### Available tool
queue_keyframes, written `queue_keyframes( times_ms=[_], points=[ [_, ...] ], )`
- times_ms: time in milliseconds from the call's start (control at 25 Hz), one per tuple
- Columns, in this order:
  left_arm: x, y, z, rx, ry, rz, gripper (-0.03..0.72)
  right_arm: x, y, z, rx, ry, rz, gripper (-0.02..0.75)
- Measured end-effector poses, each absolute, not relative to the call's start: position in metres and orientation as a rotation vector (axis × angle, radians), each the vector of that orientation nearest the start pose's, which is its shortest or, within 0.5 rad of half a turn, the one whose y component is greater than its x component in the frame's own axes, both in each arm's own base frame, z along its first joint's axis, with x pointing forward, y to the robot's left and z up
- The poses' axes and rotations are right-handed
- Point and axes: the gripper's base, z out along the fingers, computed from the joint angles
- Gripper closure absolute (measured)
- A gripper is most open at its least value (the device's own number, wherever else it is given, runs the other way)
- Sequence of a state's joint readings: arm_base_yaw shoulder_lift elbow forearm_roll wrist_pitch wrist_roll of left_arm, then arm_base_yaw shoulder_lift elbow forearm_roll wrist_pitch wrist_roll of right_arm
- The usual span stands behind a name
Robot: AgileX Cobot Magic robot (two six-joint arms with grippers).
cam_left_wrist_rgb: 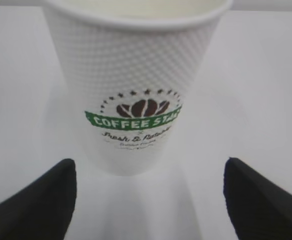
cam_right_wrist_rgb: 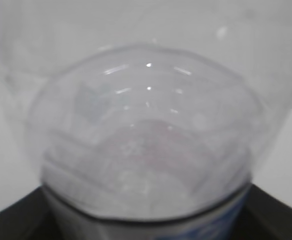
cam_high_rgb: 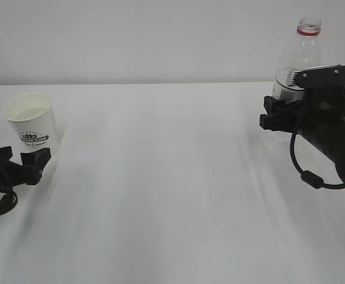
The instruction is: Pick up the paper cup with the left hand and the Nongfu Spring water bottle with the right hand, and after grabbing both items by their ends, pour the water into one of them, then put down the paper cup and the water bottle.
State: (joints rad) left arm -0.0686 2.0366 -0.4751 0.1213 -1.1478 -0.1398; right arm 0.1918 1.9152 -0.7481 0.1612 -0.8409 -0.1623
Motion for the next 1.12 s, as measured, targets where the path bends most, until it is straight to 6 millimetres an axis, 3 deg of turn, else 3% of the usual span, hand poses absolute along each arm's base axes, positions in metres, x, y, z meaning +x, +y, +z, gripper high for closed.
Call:
queue_keyframes(
  times_ms=[400,1120],
  points=[
    [0.280,-0.031,0.143,0.092,1.712,-0.225,0.022,0.353,0.057,0.132,-0.129,1.838,-0.004,0.218],
    [0.276,-0.046,0.148,0.189,1.691,-0.280,0.044,0.356,0.057,0.100,-0.114,1.852,-0.007,0.218]
  ],
)
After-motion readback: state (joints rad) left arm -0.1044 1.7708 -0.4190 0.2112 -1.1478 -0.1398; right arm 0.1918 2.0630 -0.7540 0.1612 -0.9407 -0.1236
